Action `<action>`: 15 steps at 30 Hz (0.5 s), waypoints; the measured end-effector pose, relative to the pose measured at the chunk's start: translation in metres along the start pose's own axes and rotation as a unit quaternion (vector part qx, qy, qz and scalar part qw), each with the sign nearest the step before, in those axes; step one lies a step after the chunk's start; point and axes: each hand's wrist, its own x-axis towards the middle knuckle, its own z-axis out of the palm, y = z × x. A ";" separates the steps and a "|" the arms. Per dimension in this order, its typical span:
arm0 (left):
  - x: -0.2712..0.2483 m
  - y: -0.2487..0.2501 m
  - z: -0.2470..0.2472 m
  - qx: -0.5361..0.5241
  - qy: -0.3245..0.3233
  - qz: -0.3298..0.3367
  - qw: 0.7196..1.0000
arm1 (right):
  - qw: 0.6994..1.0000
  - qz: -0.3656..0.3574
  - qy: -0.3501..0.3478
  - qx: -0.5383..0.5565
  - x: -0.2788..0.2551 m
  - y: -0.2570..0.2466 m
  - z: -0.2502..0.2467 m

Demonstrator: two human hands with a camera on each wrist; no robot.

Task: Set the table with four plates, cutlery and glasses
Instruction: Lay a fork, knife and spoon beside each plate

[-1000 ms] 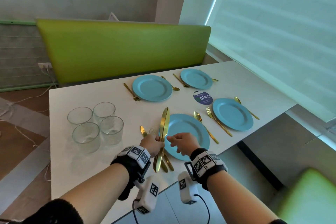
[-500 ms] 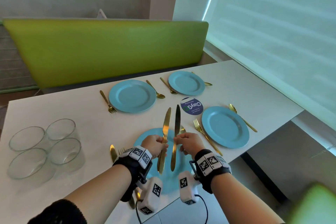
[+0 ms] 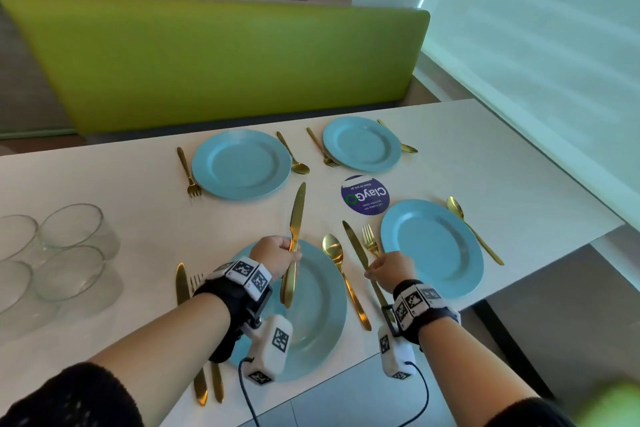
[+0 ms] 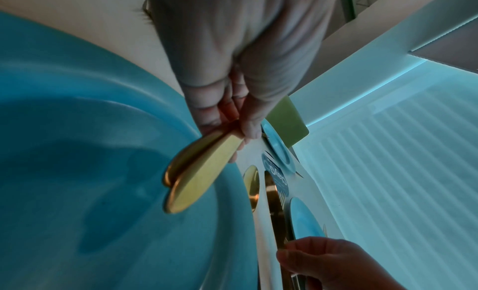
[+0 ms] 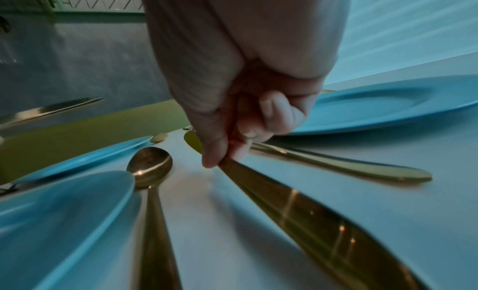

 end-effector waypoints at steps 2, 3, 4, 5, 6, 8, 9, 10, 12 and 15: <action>0.000 0.000 0.003 -0.009 0.008 -0.002 1.000 | 1.000 0.001 0.006 -0.004 0.003 0.001 0.002; -0.001 0.001 0.004 -0.011 0.011 -0.002 1.000 | 1.000 0.003 0.006 -0.005 0.004 0.001 0.003; -0.001 0.003 0.006 -0.014 0.012 -0.002 1.000 | 1.000 0.001 0.008 -0.008 0.004 0.001 0.003; -0.001 0.004 0.008 -0.018 0.012 -0.001 1.000 | 1.000 0.001 0.013 -0.012 0.006 0.002 0.004; -0.001 0.005 0.009 -0.020 0.011 -0.001 1.000 | 1.000 0.000 0.019 -0.014 0.006 0.002 0.004; -0.002 0.006 0.012 -0.018 0.011 0.000 1.000 | 0.999 0.005 0.037 -0.020 0.006 0.003 0.005; -0.003 0.007 0.014 -0.018 0.011 0.001 1.000 | 0.998 0.008 0.050 -0.026 0.006 0.003 0.006; -0.003 0.007 0.015 -0.020 0.011 0.002 1.000 | 0.997 0.006 0.065 -0.035 0.005 0.003 0.007; -0.002 0.006 0.016 -0.022 0.011 0.004 1.000 | 0.994 -0.002 0.090 -0.061 0.004 0.004 0.010; -0.002 0.006 0.017 -0.018 0.012 0.006 1.000 | 0.990 -0.017 0.115 -0.082 0.002 0.005 0.016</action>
